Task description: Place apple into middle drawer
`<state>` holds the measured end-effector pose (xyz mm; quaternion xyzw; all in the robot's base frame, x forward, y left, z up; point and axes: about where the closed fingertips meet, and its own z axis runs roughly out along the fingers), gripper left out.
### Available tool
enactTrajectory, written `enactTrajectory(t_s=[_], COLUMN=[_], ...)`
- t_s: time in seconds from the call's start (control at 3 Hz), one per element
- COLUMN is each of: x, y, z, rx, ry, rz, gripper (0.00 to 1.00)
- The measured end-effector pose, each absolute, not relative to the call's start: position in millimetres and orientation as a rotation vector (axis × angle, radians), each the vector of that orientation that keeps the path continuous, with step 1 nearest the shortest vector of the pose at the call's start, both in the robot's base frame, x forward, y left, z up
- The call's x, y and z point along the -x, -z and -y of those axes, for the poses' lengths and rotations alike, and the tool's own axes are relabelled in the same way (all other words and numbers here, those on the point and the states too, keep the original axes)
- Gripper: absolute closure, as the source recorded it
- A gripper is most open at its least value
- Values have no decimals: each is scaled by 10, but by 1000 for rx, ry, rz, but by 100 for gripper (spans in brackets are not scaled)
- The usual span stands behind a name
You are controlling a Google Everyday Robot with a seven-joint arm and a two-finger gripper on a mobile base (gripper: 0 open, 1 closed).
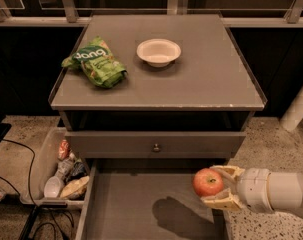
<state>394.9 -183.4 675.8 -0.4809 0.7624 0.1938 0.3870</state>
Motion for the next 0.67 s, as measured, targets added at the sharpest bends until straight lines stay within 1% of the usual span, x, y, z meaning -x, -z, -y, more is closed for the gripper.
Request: enactTrajectory(t_s=[0.33,0.67], x=[-3949,-4015], y=[-6758,-6574], z=[1834,1711], rx=[1224,1216], ry=[-493,-536], rz=[-1941,-1965], gripper=[100,100])
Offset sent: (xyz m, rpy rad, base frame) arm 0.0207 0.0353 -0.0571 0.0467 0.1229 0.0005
